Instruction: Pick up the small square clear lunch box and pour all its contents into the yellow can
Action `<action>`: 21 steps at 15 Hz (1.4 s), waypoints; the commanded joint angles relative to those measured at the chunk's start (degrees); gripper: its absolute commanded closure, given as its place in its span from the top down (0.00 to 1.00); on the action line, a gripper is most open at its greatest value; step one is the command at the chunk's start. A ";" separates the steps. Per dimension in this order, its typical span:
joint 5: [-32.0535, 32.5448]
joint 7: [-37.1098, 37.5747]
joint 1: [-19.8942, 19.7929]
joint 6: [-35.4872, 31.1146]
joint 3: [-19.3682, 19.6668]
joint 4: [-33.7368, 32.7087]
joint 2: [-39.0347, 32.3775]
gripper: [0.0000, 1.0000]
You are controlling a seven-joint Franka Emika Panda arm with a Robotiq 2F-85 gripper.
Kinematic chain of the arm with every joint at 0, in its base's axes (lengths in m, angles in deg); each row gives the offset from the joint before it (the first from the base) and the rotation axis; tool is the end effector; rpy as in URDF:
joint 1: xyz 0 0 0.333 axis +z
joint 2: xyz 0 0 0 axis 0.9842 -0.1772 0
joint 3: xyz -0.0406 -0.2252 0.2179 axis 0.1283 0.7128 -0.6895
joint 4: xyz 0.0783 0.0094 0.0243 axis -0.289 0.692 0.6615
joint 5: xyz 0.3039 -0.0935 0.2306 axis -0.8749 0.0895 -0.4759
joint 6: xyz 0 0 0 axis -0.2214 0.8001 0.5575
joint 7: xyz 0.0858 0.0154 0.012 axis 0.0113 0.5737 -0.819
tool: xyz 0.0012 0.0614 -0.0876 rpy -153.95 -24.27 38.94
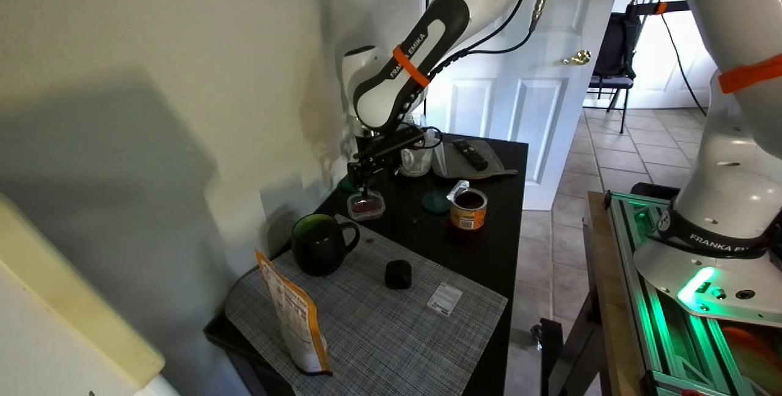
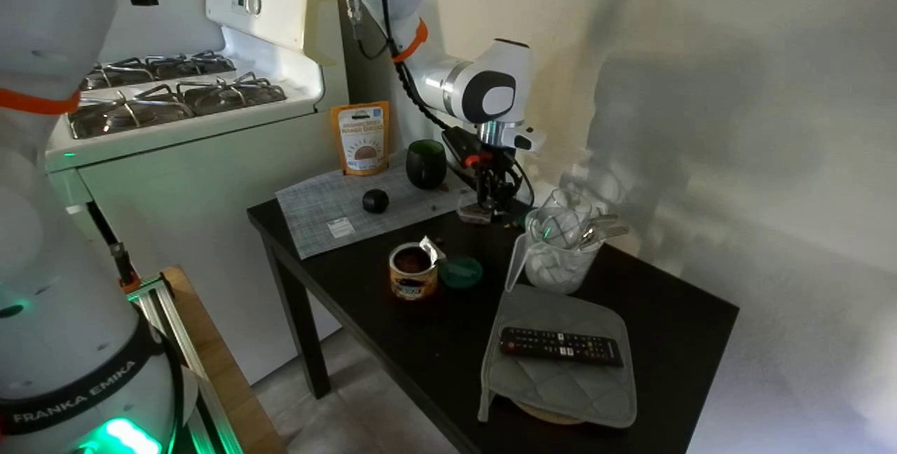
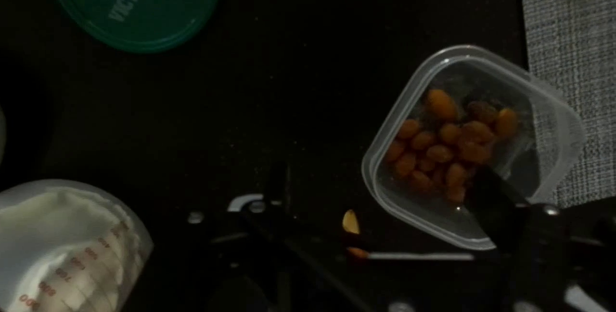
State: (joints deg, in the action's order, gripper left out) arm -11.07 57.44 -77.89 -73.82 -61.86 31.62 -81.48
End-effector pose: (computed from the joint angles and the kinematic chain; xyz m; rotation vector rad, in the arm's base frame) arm 0.6410 -0.0221 0.1913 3.0181 -0.7565 -0.0480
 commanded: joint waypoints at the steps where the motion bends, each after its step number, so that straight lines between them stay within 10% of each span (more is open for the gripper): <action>1: -0.59 -0.19 1.00 -1.56 0.77 -1.58 -2.25 0.72; 11: -1.06 -0.26 0.68 -0.64 1.18 -3.80 -4.71 0.03; 21: 6.10 5.04 7.55 2.70 5.18 0.48 0.86 0.03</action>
State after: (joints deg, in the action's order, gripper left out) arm -8.48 58.56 -74.77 -73.08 -59.31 28.38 -84.48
